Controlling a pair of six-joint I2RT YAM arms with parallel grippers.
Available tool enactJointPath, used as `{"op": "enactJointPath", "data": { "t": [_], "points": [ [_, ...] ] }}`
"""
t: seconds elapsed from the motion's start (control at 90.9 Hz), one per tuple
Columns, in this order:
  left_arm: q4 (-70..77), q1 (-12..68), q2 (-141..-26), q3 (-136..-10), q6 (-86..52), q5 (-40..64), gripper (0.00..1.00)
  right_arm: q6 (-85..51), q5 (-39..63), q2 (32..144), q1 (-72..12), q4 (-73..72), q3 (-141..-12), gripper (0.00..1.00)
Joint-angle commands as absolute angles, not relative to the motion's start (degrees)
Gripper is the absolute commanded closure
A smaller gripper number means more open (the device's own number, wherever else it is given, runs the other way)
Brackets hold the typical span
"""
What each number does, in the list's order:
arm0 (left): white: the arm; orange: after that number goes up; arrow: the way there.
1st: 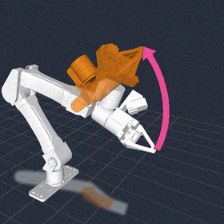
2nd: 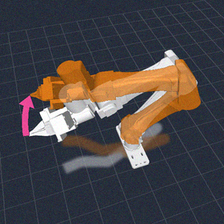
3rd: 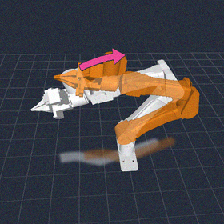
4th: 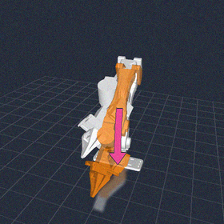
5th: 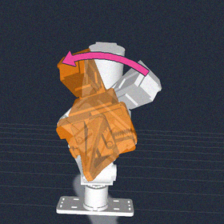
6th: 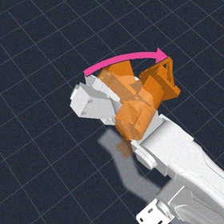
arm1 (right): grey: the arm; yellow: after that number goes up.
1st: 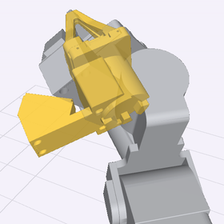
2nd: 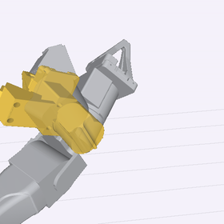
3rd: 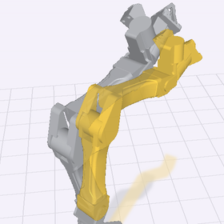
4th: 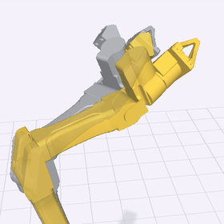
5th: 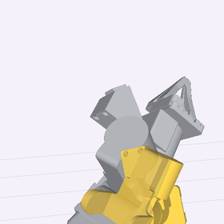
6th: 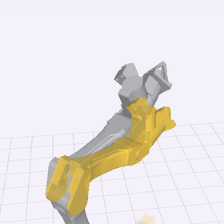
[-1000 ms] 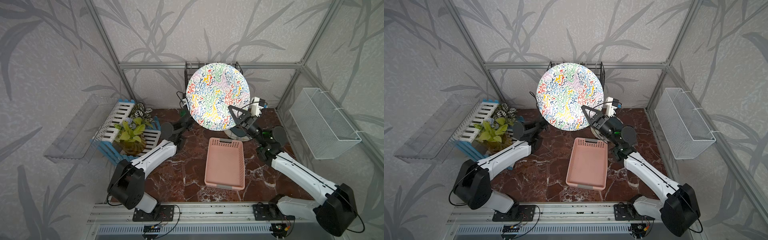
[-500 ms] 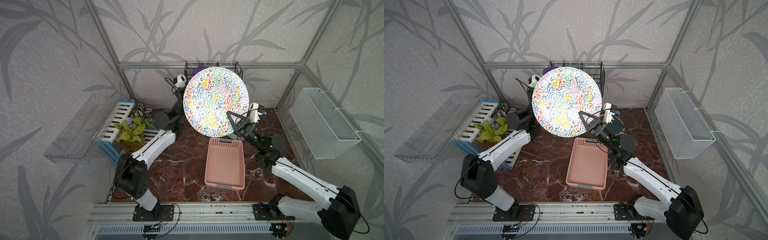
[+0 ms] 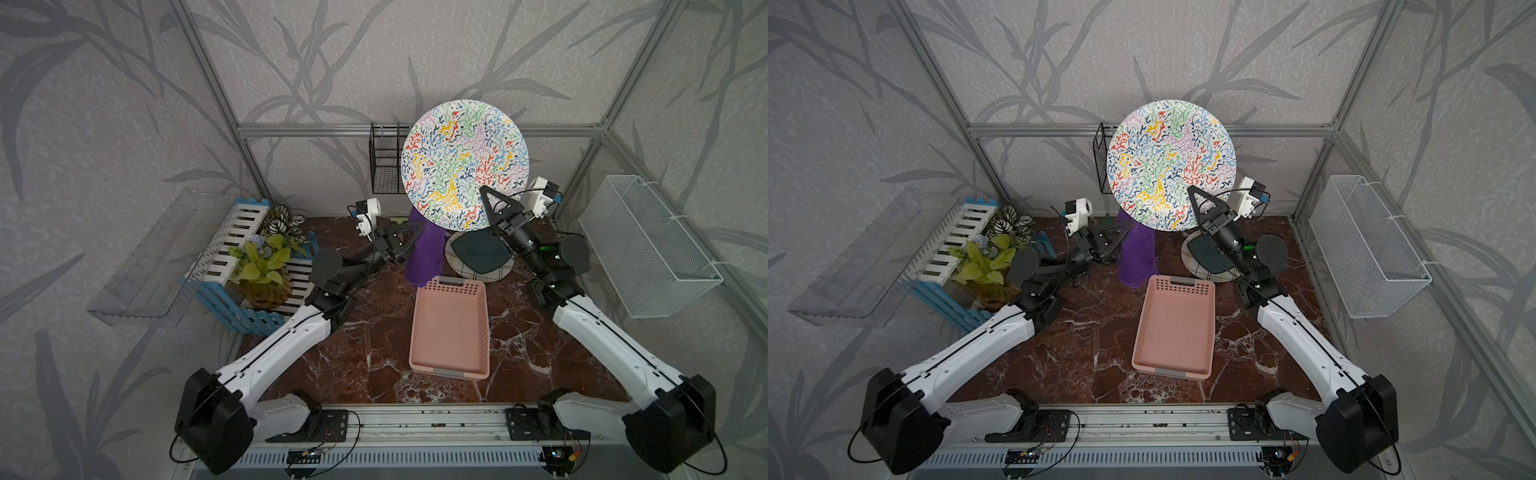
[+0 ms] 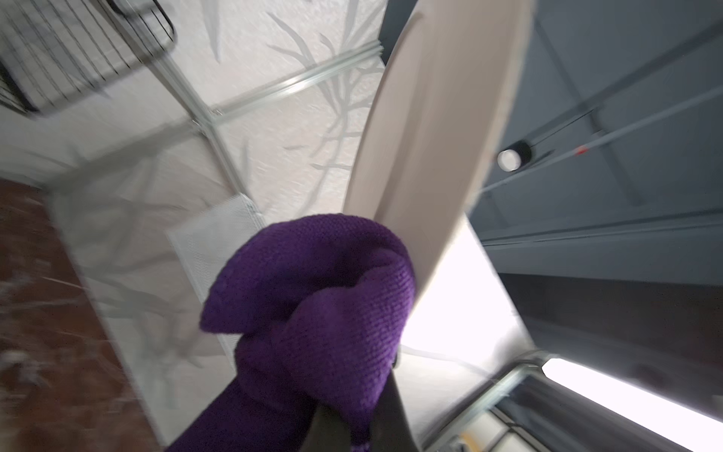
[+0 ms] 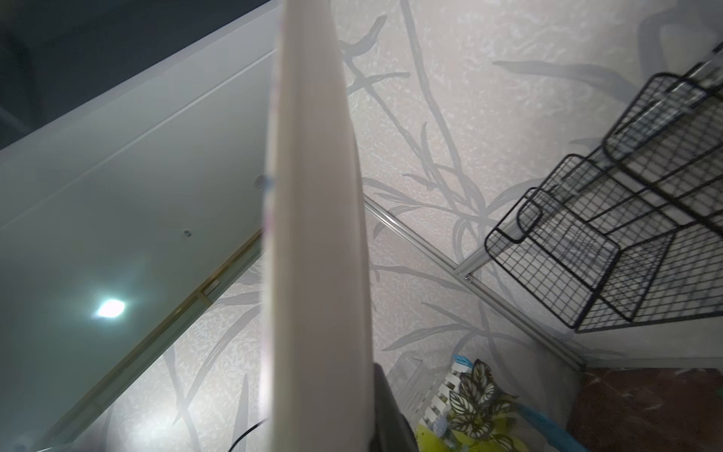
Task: Wipe the wet plate dry
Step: Wipe the plate with towel.
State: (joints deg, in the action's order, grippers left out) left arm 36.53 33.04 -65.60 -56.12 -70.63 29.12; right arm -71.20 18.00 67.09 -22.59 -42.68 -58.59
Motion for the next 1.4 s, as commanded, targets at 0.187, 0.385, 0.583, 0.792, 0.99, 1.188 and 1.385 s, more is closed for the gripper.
{"op": "enactJointPath", "data": {
  "t": [0.187, 0.385, 0.583, 0.792, 0.99, 1.188, 1.385],
  "points": [
    [2.3, 35.6, -68.2, -63.7, -24.3, 7.6, 1.0, -54.0, 16.8, 64.5, -31.2, -23.8, -63.1, 1.0],
    [4.1, 35.4, -68.7, -65.8, -24.3, 8.5, 1.0, -54.3, 12.2, 64.0, -31.1, -25.3, -62.5, 1.0],
    [2.7, 33.9, -69.6, -68.9, -22.5, 6.4, 1.0, -53.5, 26.1, 70.0, -34.9, -26.4, -67.6, 1.0],
    [-7.8, 27.6, -77.1, -76.0, -18.4, 2.2, 1.0, -53.9, 27.8, 71.8, -41.1, -28.5, -66.5, 1.0],
    [-6.3, 23.2, -78.4, -72.2, -19.9, 10.1, 1.0, -55.6, 21.2, 66.4, -41.0, -31.4, -60.3, 1.0],
    [3.5, 36.0, -79.1, -66.5, -23.0, 22.0, 1.0, -57.4, 20.6, 68.4, -40.1, -34.3, -62.6, 1.0],
    [3.5, 32.6, -77.3, -61.8, -28.6, 15.8, 1.0, -62.2, 19.2, 67.3, -35.5, -38.2, -61.9, 1.0]
  ]
}}
